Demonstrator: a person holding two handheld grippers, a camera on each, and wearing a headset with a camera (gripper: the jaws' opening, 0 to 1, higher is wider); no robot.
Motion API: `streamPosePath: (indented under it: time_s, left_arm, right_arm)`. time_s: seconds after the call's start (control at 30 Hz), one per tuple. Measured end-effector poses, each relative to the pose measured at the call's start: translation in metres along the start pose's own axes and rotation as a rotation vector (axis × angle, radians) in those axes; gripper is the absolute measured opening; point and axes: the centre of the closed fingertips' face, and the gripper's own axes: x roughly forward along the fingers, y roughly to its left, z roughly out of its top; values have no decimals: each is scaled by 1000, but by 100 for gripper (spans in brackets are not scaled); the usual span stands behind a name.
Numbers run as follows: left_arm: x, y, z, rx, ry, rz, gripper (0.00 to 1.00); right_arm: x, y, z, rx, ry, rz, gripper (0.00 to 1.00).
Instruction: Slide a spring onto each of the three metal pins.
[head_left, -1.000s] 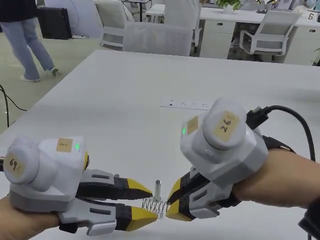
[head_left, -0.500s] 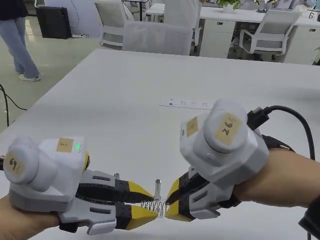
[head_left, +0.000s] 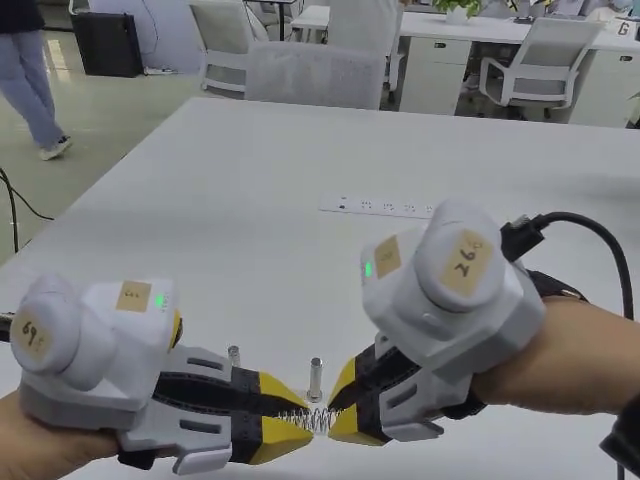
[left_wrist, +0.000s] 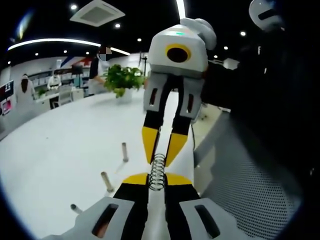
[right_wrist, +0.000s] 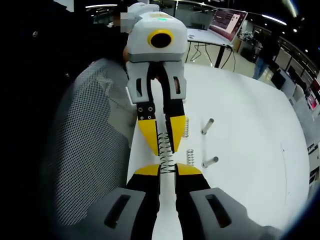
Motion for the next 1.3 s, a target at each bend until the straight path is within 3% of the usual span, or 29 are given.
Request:
streamPosePath:
  time_s: [0.33, 0.77, 1.3]
  left_arm:
    - [-2, -3, 2, 4, -9, -18, 2]
    - [-3, -4, 7, -10, -43, -23, 3]
    - [0, -8, -1, 4, -11, -31, 3]
  right_arm:
    - [2, 0, 0, 28, -21, 5, 11]
    - [2, 2, -3, 29, -25, 4, 8]
    - [-8, 5, 17, 17, -45, -4, 8]
